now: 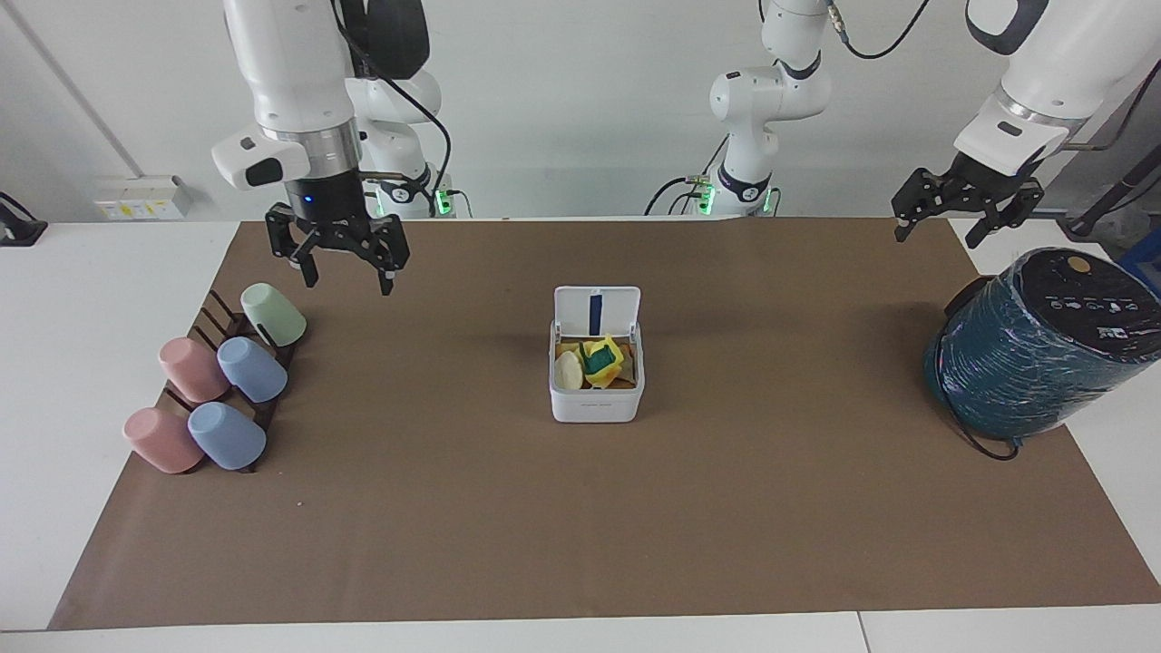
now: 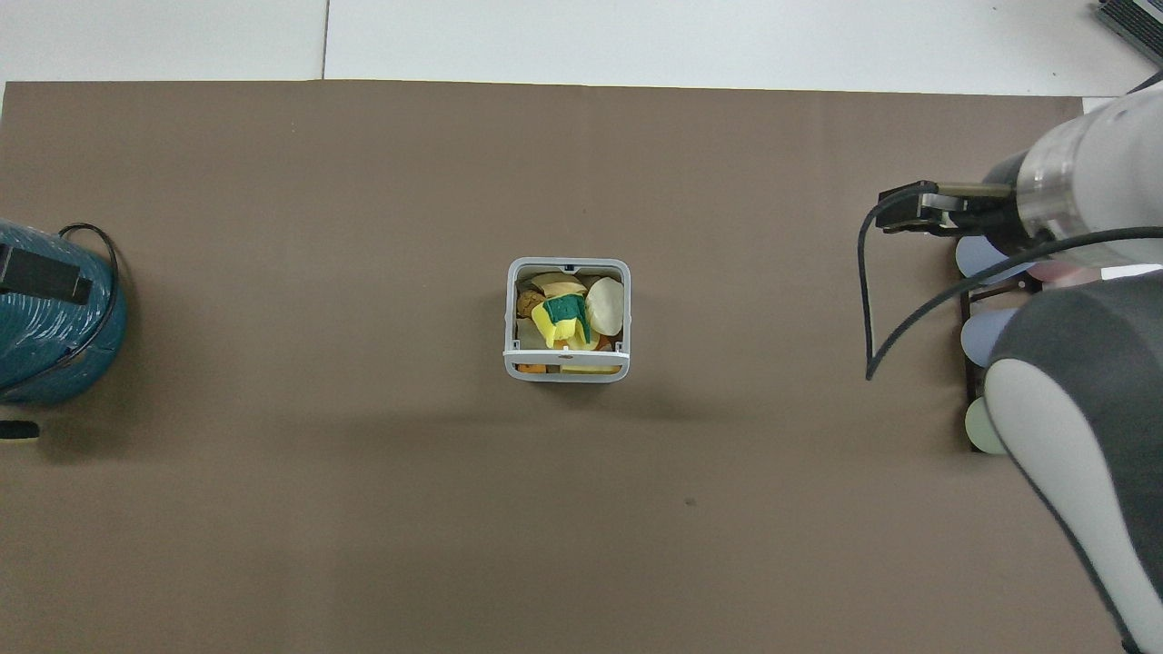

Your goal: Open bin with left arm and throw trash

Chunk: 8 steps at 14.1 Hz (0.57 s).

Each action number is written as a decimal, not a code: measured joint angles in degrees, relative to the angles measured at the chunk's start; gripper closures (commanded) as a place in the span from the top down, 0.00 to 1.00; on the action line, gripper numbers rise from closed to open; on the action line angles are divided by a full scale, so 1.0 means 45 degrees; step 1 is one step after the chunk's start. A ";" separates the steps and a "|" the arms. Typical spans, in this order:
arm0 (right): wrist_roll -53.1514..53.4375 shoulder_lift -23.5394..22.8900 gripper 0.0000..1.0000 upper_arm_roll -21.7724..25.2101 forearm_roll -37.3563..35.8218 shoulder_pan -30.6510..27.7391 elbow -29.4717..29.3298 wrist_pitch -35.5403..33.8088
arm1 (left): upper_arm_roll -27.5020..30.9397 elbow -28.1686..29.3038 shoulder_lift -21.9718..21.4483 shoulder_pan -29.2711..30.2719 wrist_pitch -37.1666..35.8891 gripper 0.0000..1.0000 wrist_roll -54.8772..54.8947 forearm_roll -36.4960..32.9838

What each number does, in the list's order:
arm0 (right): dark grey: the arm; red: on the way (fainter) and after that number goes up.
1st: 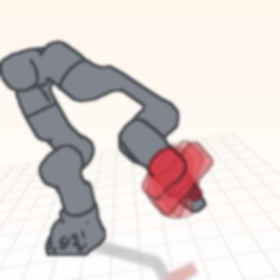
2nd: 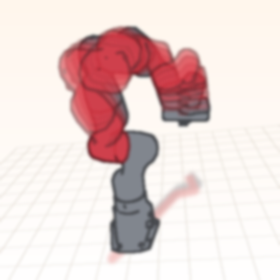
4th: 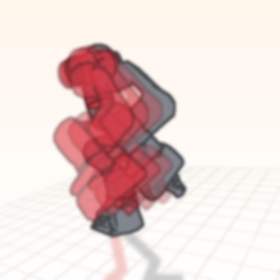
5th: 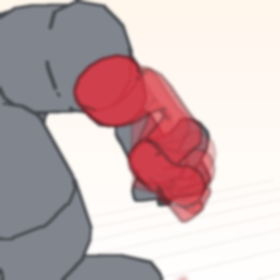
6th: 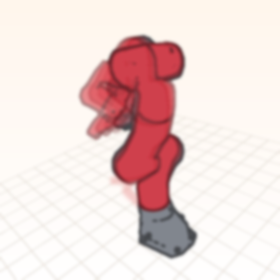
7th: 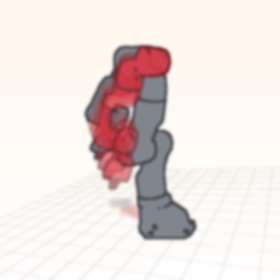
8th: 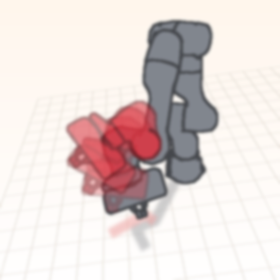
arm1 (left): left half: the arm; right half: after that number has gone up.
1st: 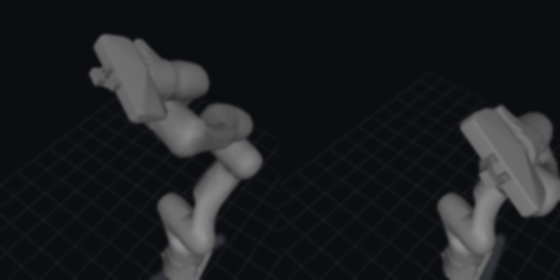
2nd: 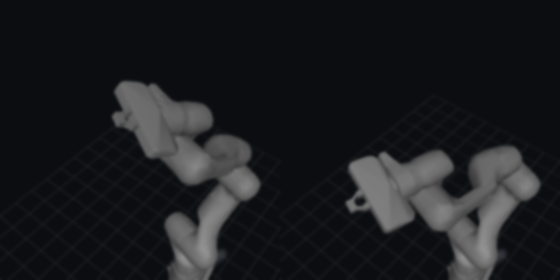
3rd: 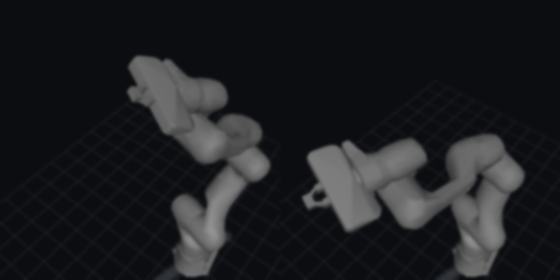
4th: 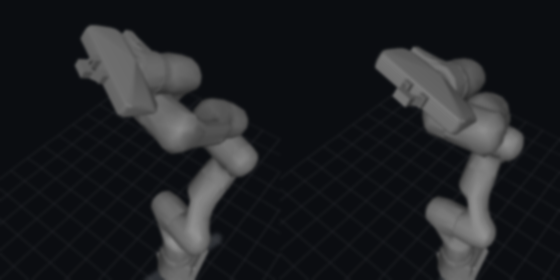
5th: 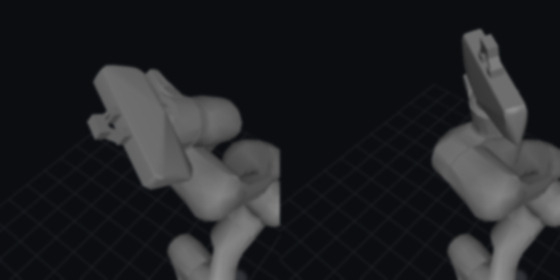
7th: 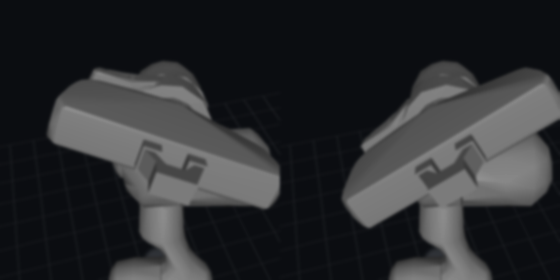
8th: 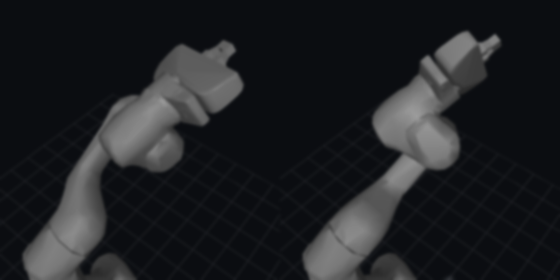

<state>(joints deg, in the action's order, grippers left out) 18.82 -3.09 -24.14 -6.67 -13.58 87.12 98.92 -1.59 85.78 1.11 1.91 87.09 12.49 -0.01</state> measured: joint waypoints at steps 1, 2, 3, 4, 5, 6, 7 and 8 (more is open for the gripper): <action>-0.0231 0.0038 1.00 0.0041 0.0235 -0.0234 -0.0196 -0.0381 | 0.0000 0.0000 0.0000 0.0000 0.0000 1.00 0.0000 0.0000; -0.0358 0.0108 1.00 0.0248 0.0358 -0.0285 -0.0324 -0.0735 | 0.0000 0.0000 0.0000 0.0000 0.0000 1.00 0.0000 0.0000; -0.0439 0.0207 1.00 0.0748 0.0411 -0.0066 -0.0394 -0.1159 | 0.0000 0.0000 0.0000 0.0000 0.0000 1.00 0.0000 0.0000; -0.0600 0.0321 1.00 0.1629 0.0433 0.0502 -0.0396 -0.1573 | 0.0000 0.0000 0.0000 0.0000 0.0000 1.00 0.0000 0.0000; -0.0878 0.0424 1.00 0.2756 0.0463 0.1301 -0.0393 -0.2012 | 0.0000 0.0000 0.0000 0.0000 0.0000 1.00 0.0000 0.0000; -0.1183 0.0508 1.00 0.3668 0.0632 0.1917 -0.0390 -0.2369 | 0.0000 0.0000 0.0000 0.0000 0.0000 1.00 0.0000 0.0000; -0.1391 0.0574 1.00 0.4190 0.0901 0.2193 -0.0368 -0.2548 | 0.0000 0.0000 0.0000 0.0000 0.0000 1.00 0.0000 0.0000; -0.1521 0.0634 1.00 0.4551 0.1064 0.2335 -0.0277 -0.2595 | 0.0000 0.0000 0.0000 0.0000 0.0000 1.00 0.0000 0.0000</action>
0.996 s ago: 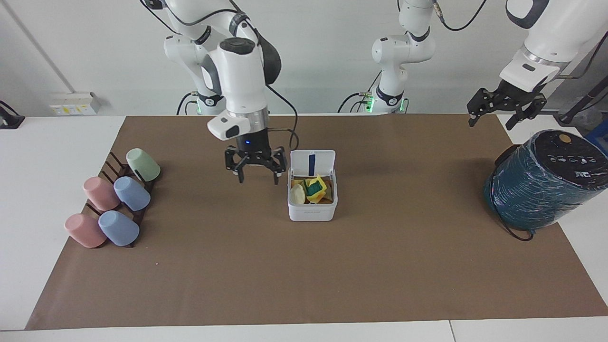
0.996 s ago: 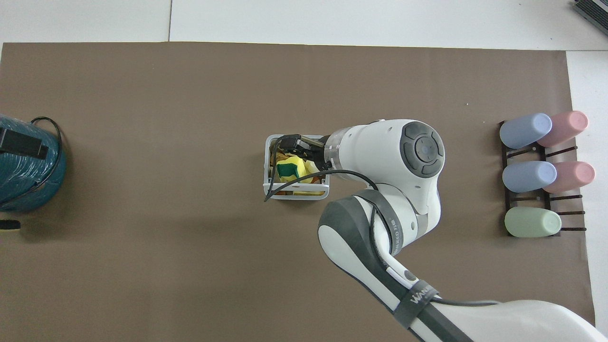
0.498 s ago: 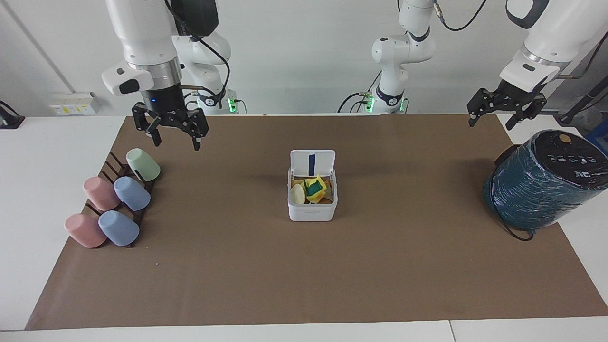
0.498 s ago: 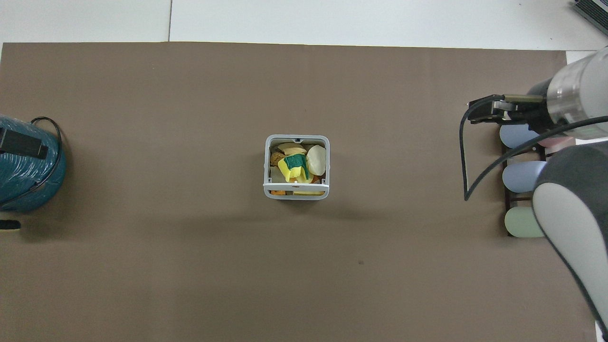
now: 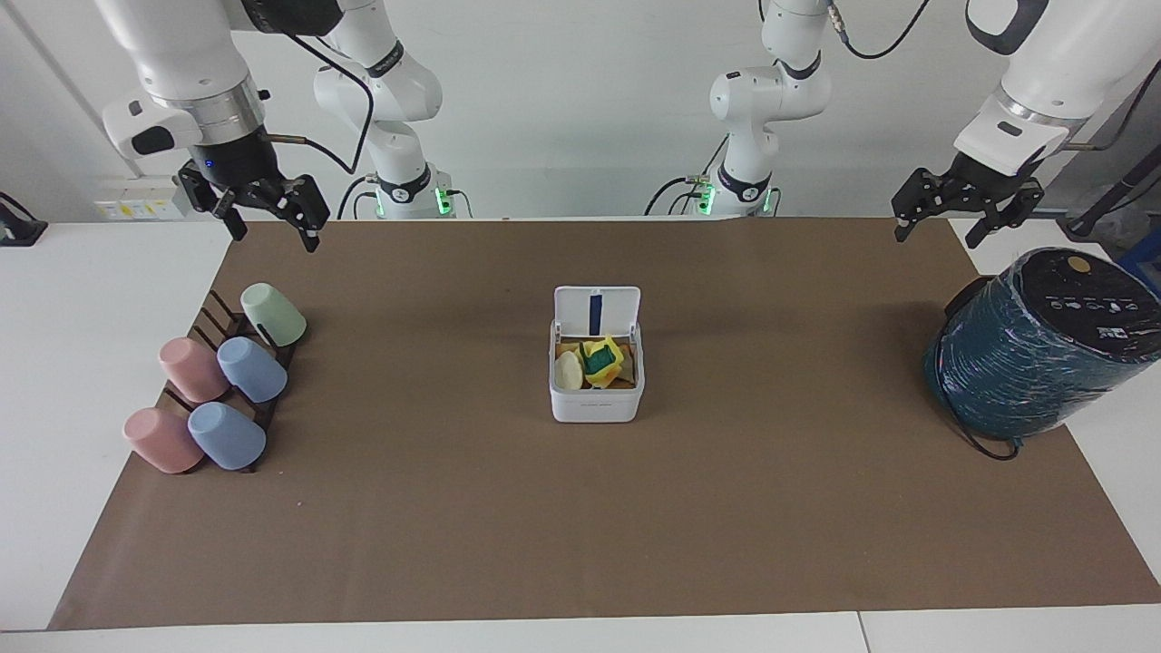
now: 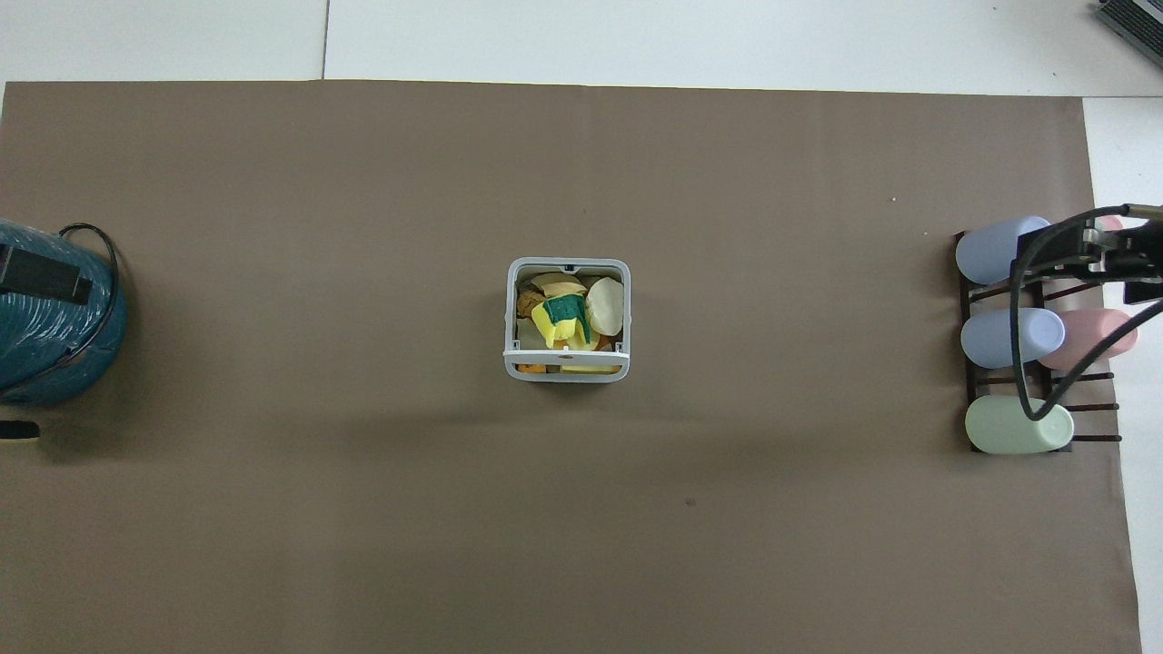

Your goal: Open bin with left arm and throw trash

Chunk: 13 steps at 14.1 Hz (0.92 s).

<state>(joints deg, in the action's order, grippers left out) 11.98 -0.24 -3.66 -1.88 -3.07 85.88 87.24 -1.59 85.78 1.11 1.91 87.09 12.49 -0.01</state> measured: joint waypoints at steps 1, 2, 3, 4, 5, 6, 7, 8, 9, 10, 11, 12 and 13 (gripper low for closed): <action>-0.0043 0.0076 1.00 0.0254 0.0096 0.0077 0.0199 0.0049 | 0.0000 0.0000 0.0000 0.0000 0.0000 1.00 0.0000 0.0000; -0.0046 0.0169 1.00 0.0391 0.0122 0.0097 0.0491 0.0238 | 0.0000 0.0000 0.0000 0.0000 0.0000 1.00 0.0000 0.0000; -0.0046 0.0277 1.00 0.0471 0.0125 0.0096 0.0828 0.0484 | -0.0001 0.0001 0.0000 -0.0002 -0.0002 1.00 0.0000 0.0000; -0.0046 0.0369 1.00 0.0548 0.0125 0.0095 0.1133 0.0667 | -0.0004 0.0006 0.0000 -0.0010 -0.0005 1.00 0.0000 0.0000; -0.0046 0.0447 1.00 0.0683 0.0125 0.0096 0.1354 0.0743 | -0.0012 0.0008 0.0000 -0.0017 -0.0006 1.00 0.0000 0.0000; -0.0046 0.0520 1.00 0.0868 0.0126 0.0101 0.1526 0.0755 | -0.0021 0.0008 -0.0003 -0.0022 -0.0006 1.00 0.0000 0.0000; -0.0046 0.0632 1.00 0.1095 0.0127 0.0101 0.1732 0.0755 | -0.0026 0.0008 -0.0007 -0.0025 -0.0006 1.00 0.0000 0.0000; -0.0056 0.0742 1.00 0.1278 0.0128 0.0100 0.1895 0.0756 | -0.0028 0.0008 -0.0012 -0.0027 -0.0006 1.00 0.0000 0.0000; -0.0160 0.0833 1.00 0.1382 0.0134 0.0101 0.2002 0.0761 | -0.0029 0.0008 -0.0017 -0.0029 -0.0005 1.00 0.0000 0.0000; -0.0431 0.0888 1.00 0.1406 0.0144 0.0117 0.2031 0.0772 | -0.0030 0.0008 -0.0020 -0.0030 -0.0004 1.00 0.0000 0.0000; -0.0663 0.0914 1.00 0.1408 0.0146 0.0218 0.2006 0.0782 | -0.0031 0.0008 -0.0025 -0.0030 -0.0003 1.00 0.0000 0.0000; -0.0734 0.0914 1.00 0.1410 0.0145 0.0397 0.1941 0.0782 | -0.0031 0.0008 -0.0026 -0.0031 -0.0003 1.00 0.0000 0.0000; -0.0734 0.0915 1.00 0.1408 0.0145 0.0588 0.1887 0.0790 | -0.0031 0.0009 -0.0026 -0.0031 -0.0003 1.00 0.0000 0.0000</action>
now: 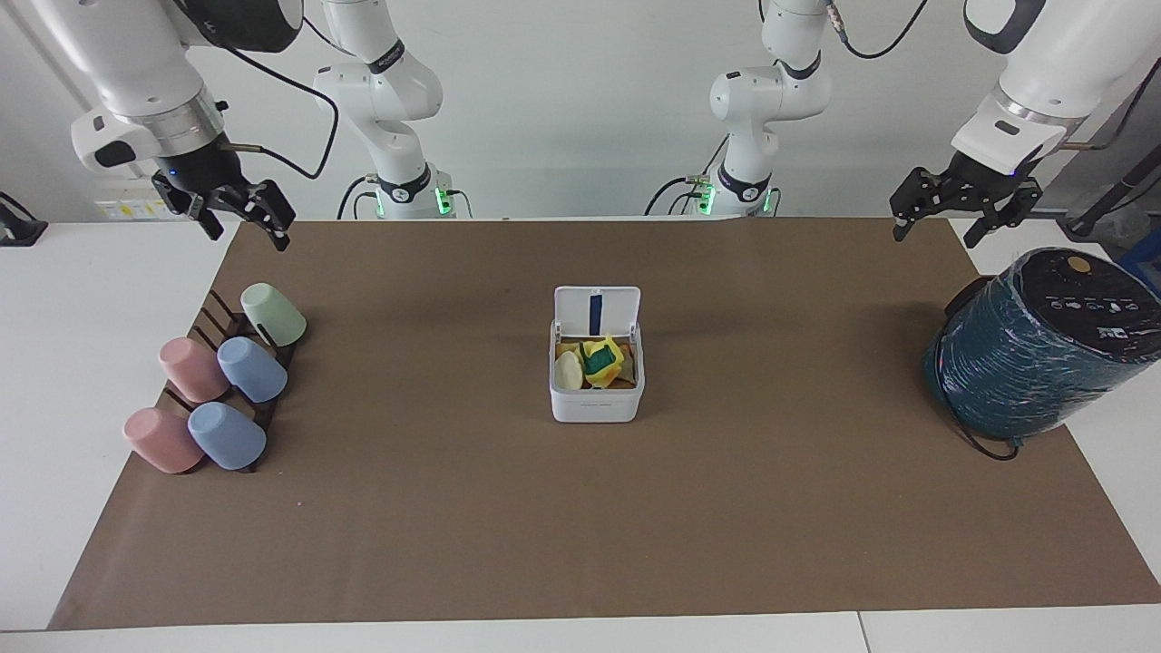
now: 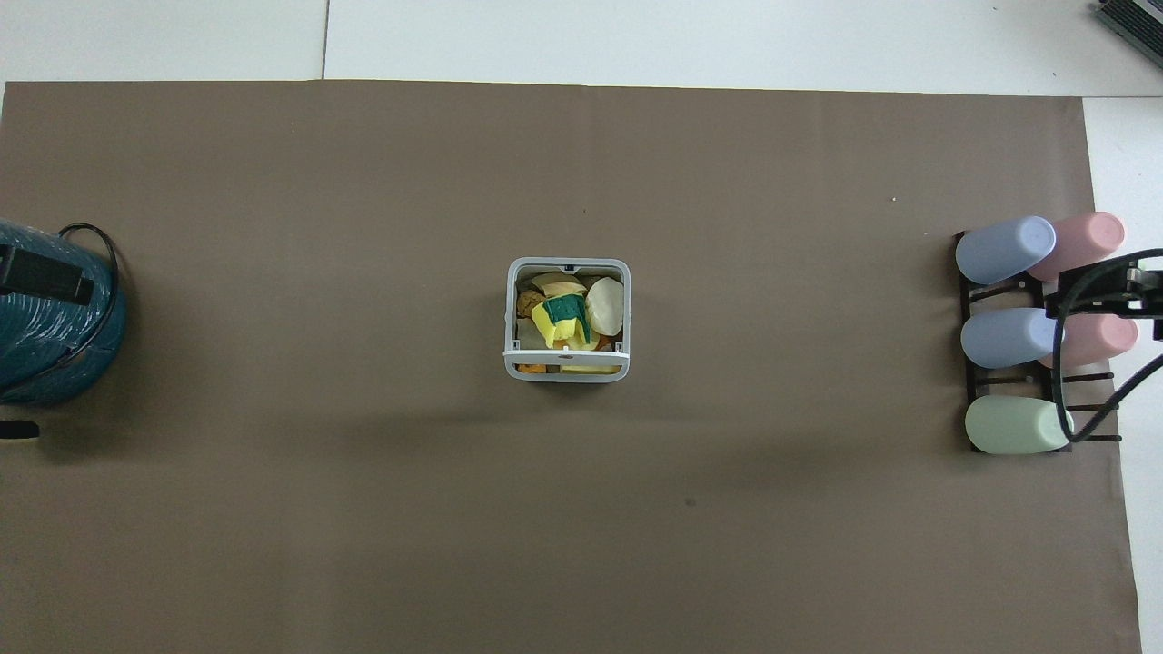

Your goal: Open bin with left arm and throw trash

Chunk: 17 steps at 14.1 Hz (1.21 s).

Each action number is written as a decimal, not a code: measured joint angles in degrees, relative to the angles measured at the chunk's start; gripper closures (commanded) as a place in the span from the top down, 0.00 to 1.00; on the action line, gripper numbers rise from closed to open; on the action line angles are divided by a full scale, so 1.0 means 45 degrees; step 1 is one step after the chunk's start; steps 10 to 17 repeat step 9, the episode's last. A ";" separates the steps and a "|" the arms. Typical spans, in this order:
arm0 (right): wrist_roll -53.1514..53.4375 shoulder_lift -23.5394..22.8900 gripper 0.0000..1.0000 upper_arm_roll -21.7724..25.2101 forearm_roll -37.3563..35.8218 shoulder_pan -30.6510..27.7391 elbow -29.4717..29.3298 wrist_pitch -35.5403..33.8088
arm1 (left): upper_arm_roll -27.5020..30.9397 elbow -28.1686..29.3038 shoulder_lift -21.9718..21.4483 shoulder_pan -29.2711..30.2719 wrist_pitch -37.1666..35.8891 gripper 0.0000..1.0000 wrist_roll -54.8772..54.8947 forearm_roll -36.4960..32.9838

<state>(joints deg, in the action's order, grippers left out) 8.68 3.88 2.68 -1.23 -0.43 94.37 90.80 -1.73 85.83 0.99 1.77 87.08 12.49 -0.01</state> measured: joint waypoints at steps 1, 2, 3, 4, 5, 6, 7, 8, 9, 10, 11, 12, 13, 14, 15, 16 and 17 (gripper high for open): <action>0.0000 0.0000 1.00 -0.0001 0.0000 0.0128 -0.0026 0.0042 | 0.0000 0.0006 0.0000 0.0000 0.0000 1.00 0.0000 0.0000; 0.0000 0.0000 1.00 -0.0001 0.0000 0.0183 -0.0030 0.0098 | 0.0000 0.0019 -0.0001 0.0000 0.0000 1.00 0.0000 0.0000; 0.0000 -0.0001 1.00 0.0002 0.0000 0.0185 -0.0029 0.0123 | 0.0000 0.0049 -0.0006 0.0000 0.0000 1.00 0.0000 0.0000; 0.0000 -0.0002 1.00 0.0016 0.0000 0.0184 -0.0029 0.0125 | 0.0000 0.0130 -0.0032 0.0000 0.0000 1.00 0.0000 0.0000; 0.0000 -0.0002 1.00 0.0024 0.0000 0.0184 -0.0029 0.0128 | 0.0000 0.0264 -0.0077 0.0000 0.0000 1.00 0.0000 0.0000; 0.0000 -0.0002 1.00 0.0024 0.0000 0.0184 -0.0029 0.0128 | 0.0000 0.0398 -0.0125 0.0000 0.0000 1.00 0.0000 0.0000; 0.0000 -0.0002 1.00 0.0024 0.0000 0.0184 -0.0029 0.0128 | 0.0000 0.0498 -0.0169 0.0000 0.0000 1.00 0.0000 0.0000; 0.0000 -0.0002 1.00 0.0024 0.0000 0.0184 -0.0029 0.0128 | 0.0000 0.0563 -0.0212 -0.0001 0.0000 1.00 0.0000 0.0000; 0.0000 -0.0002 1.00 0.0023 0.0000 0.0185 -0.0029 0.0130 | 0.0000 0.0589 -0.0243 -0.0001 0.0000 1.00 0.0000 0.0000; 0.0000 -0.0002 1.00 0.0023 0.0000 0.0185 -0.0029 0.0130 | 0.0000 0.0589 -0.0243 -0.0001 0.0000 1.00 0.0000 0.0000; 0.0000 -0.0002 1.00 0.0023 0.0000 0.0185 -0.0029 0.0130 | 0.0000 0.0589 -0.0243 -0.0001 0.0000 1.00 0.0000 0.0000; 0.0000 -0.0002 1.00 0.0023 0.0000 0.0185 -0.0029 0.0130 | 0.0000 0.0589 -0.0243 -0.0001 0.0000 1.00 0.0000 0.0000; 0.0000 -0.0002 1.00 0.0023 0.0000 0.0185 -0.0029 0.0130 | 0.0000 0.0589 -0.0243 -0.0001 0.0000 1.00 0.0000 0.0000; 0.0000 -0.0002 1.00 0.0023 0.0000 0.0185 -0.0029 0.0130 | 0.0000 0.0589 -0.0243 -0.0001 0.0000 1.00 0.0000 0.0000; 0.0000 -0.0002 1.00 0.0023 0.0000 0.0185 -0.0029 0.0130 | 0.0000 0.0589 -0.0243 -0.0001 0.0000 1.00 0.0000 0.0000; 0.0000 -0.0002 1.00 0.0023 0.0000 0.0185 -0.0029 0.0130 | 0.0000 0.0589 -0.0243 -0.0001 0.0000 1.00 0.0000 0.0000; 0.0000 -0.0002 1.00 0.0023 0.0000 0.0185 -0.0029 0.0130 | 0.0000 0.0589 -0.0243 -0.0001 0.0000 1.00 0.0000 0.0000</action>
